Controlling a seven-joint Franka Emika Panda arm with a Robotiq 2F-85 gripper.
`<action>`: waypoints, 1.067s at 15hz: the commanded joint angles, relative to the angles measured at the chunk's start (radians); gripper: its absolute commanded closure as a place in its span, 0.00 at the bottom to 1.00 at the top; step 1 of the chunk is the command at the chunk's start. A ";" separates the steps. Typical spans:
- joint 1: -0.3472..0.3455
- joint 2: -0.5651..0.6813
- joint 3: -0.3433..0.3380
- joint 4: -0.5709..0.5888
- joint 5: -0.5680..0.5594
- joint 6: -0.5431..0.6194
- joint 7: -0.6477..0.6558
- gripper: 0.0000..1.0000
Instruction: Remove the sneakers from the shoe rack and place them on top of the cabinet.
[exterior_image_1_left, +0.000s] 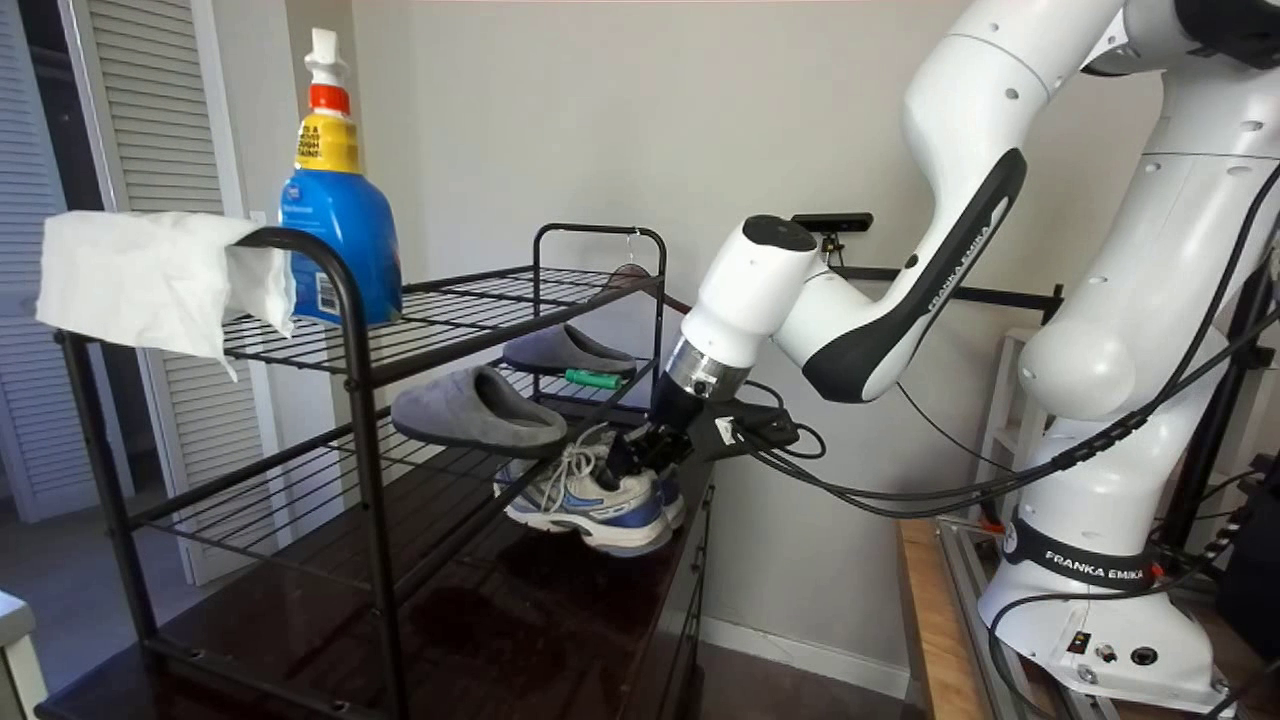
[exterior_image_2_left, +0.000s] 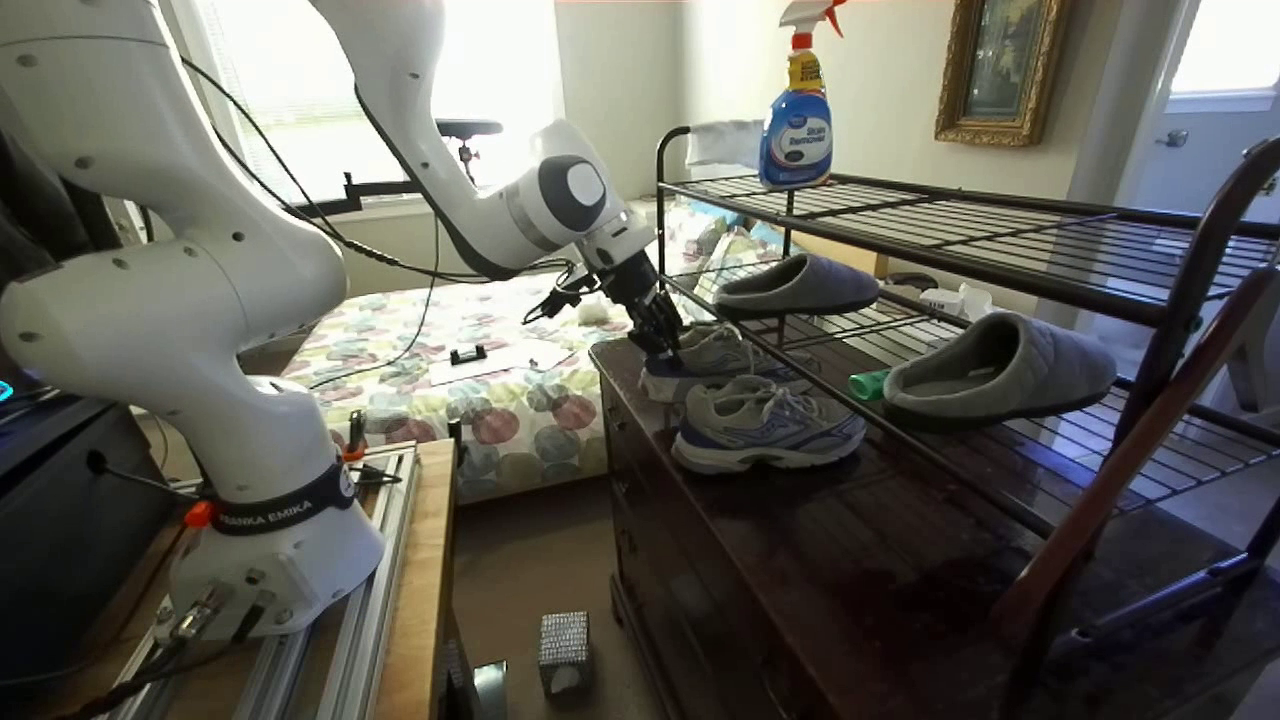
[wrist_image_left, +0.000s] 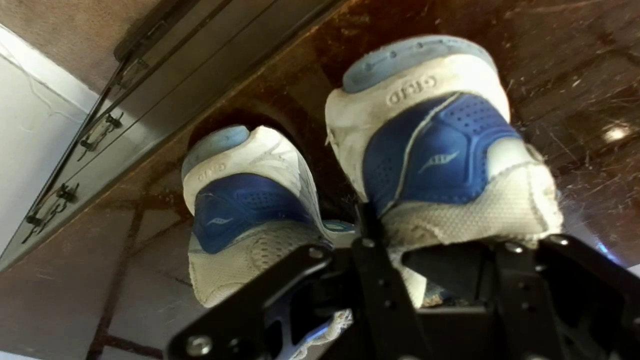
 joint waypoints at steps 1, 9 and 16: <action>-0.057 0.055 0.049 0.064 -0.093 -0.043 0.069 0.96; -0.064 0.168 0.061 0.129 -0.186 -0.149 0.091 0.31; -0.060 0.201 0.062 0.094 -0.081 -0.088 -0.029 0.00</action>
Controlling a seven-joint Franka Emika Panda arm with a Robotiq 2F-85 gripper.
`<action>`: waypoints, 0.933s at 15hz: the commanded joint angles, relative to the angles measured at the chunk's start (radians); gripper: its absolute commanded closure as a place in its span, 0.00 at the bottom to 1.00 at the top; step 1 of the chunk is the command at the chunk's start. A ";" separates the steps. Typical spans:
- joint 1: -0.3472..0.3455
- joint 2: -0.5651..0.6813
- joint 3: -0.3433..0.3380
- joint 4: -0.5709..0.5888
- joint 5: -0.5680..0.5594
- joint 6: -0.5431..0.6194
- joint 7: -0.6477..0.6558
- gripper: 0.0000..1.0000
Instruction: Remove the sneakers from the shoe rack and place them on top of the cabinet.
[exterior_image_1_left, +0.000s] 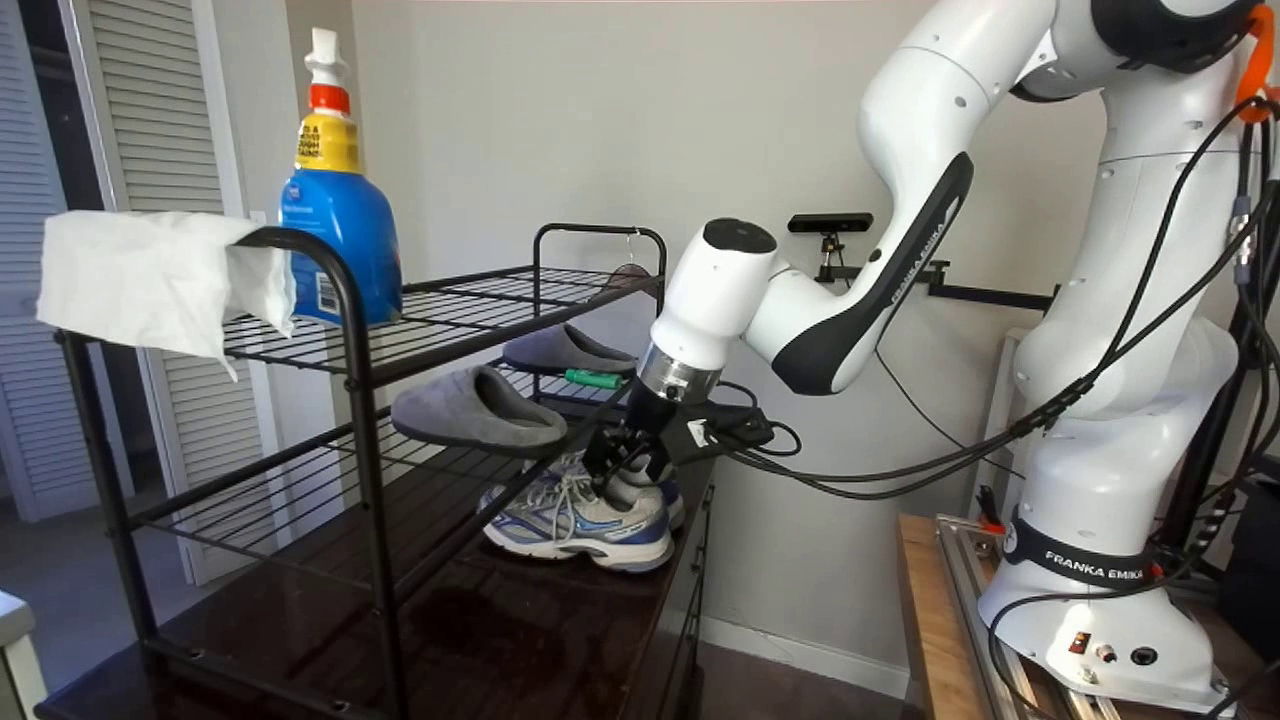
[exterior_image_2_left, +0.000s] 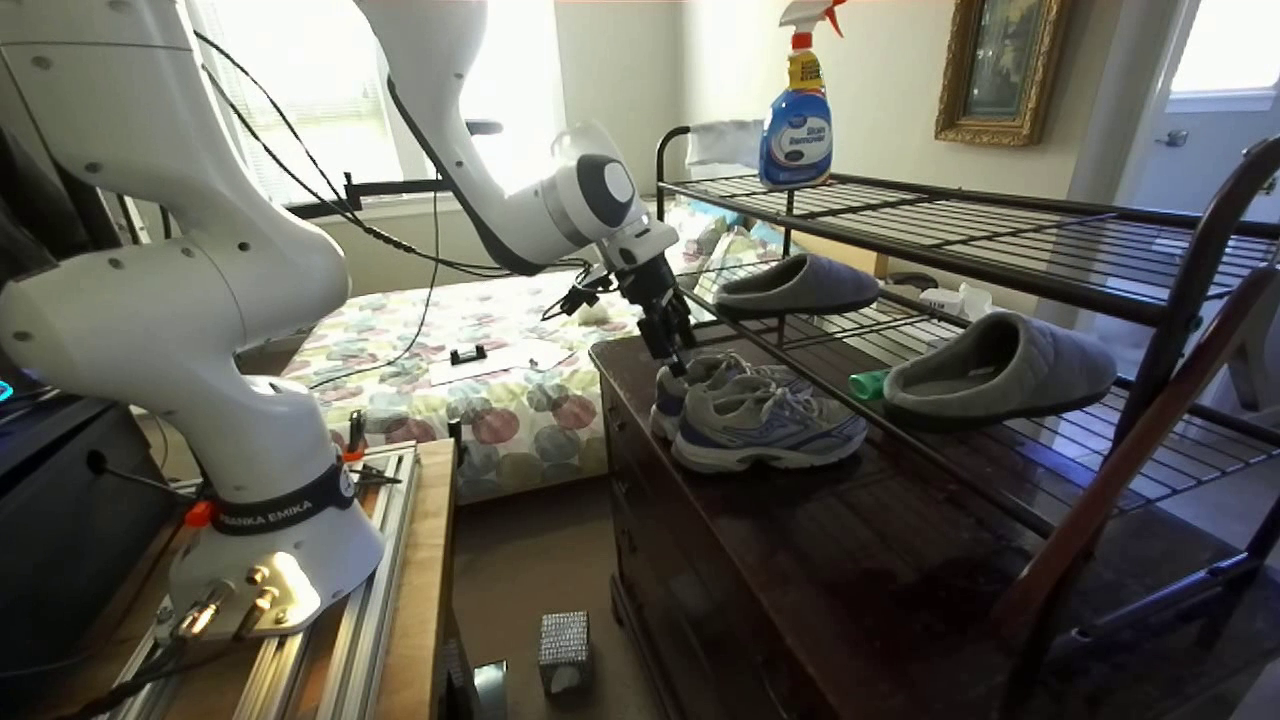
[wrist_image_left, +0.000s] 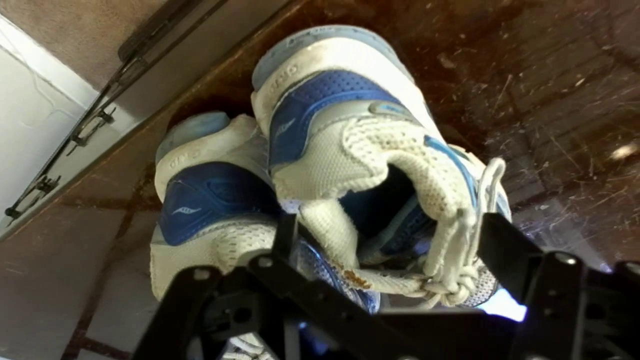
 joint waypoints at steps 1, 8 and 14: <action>-0.007 0.041 0.015 -0.035 0.093 0.034 -0.129 0.00; 0.315 -0.167 -0.289 -0.212 0.202 0.156 -0.543 0.00; 0.438 -0.222 -0.350 -0.235 0.257 0.109 -0.683 0.00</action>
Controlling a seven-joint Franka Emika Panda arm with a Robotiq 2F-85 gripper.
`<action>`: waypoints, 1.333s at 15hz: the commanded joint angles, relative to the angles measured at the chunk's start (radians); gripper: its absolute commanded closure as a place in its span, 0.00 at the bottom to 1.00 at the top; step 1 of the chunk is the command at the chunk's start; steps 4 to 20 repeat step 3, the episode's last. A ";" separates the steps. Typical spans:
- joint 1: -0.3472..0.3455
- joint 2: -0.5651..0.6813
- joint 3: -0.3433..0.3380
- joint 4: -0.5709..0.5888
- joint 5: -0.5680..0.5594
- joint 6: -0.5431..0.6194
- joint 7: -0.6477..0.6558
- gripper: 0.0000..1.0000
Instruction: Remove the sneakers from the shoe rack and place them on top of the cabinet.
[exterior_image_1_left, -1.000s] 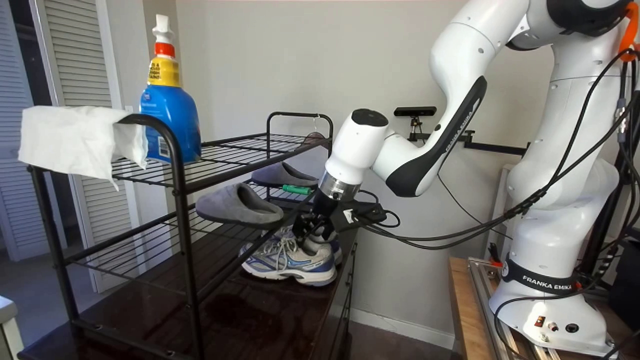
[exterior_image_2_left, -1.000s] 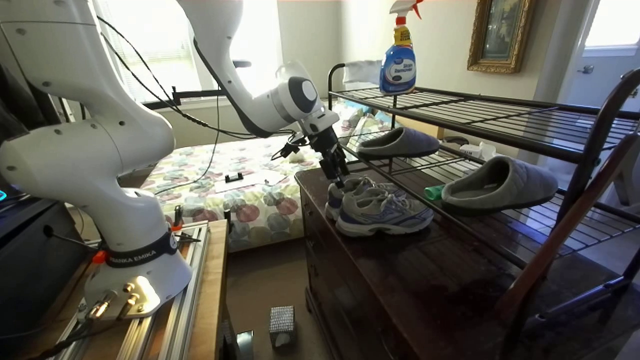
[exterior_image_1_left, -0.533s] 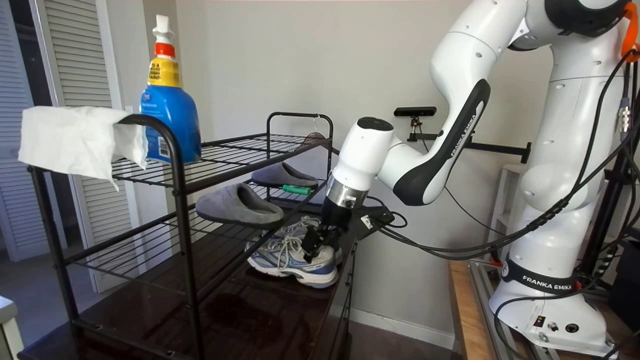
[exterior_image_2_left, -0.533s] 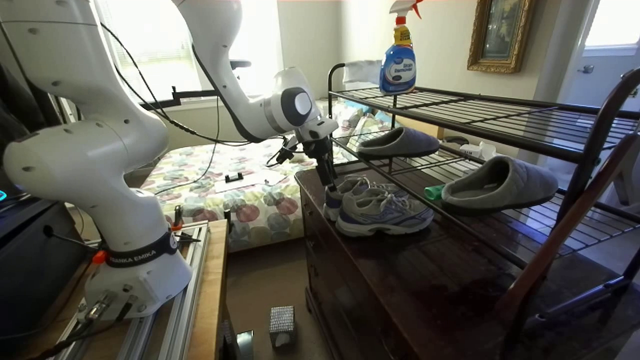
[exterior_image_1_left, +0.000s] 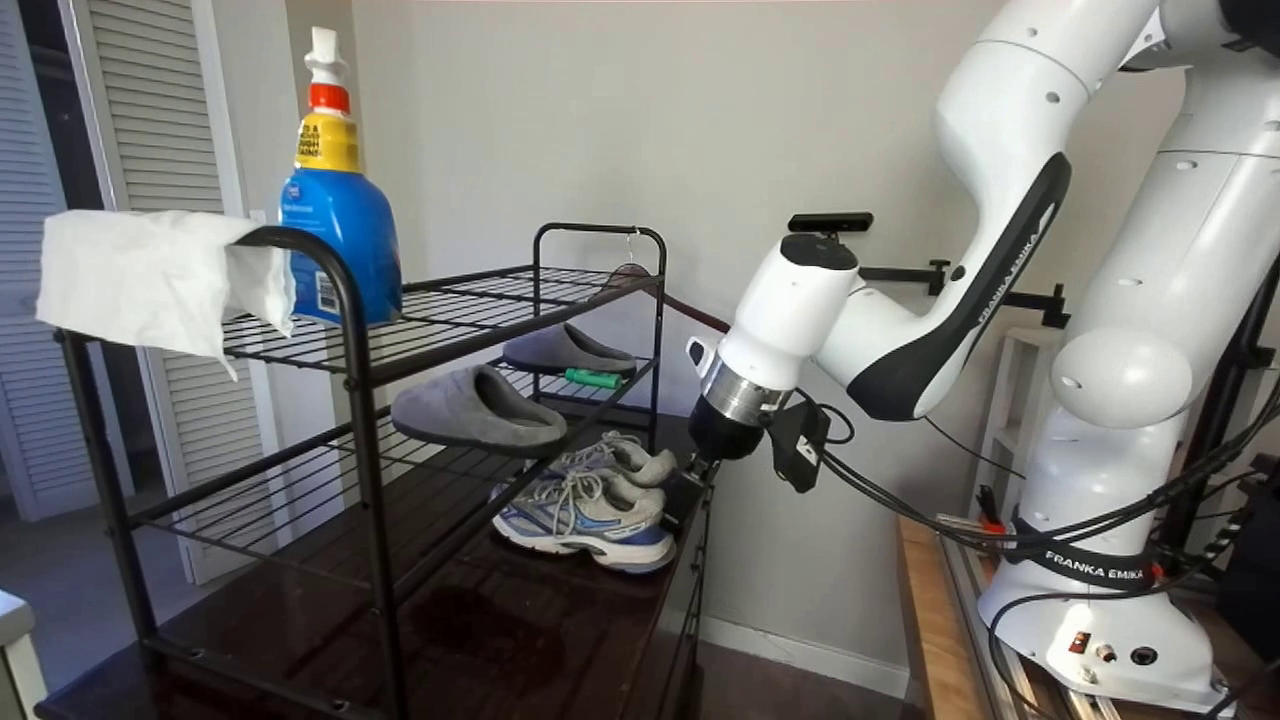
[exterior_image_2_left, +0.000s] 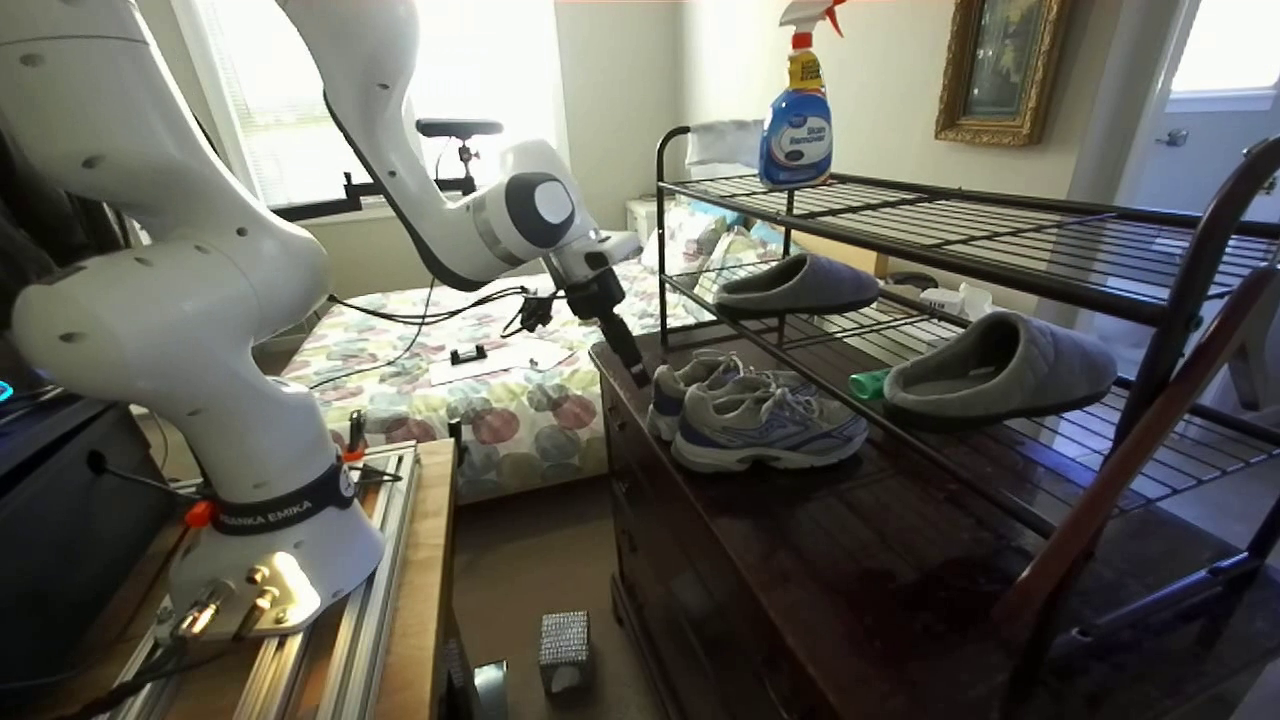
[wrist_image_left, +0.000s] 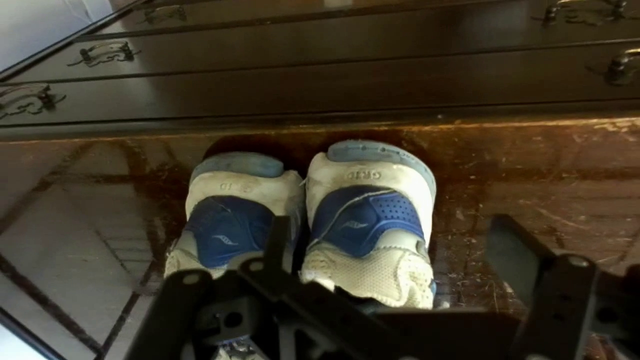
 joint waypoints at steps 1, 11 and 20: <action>0.118 0.000 -0.083 0.001 0.126 -0.013 -0.123 0.00; 0.082 -0.004 -0.051 0.001 0.074 -0.004 -0.071 0.00; 0.082 -0.004 -0.051 0.001 0.074 -0.004 -0.071 0.00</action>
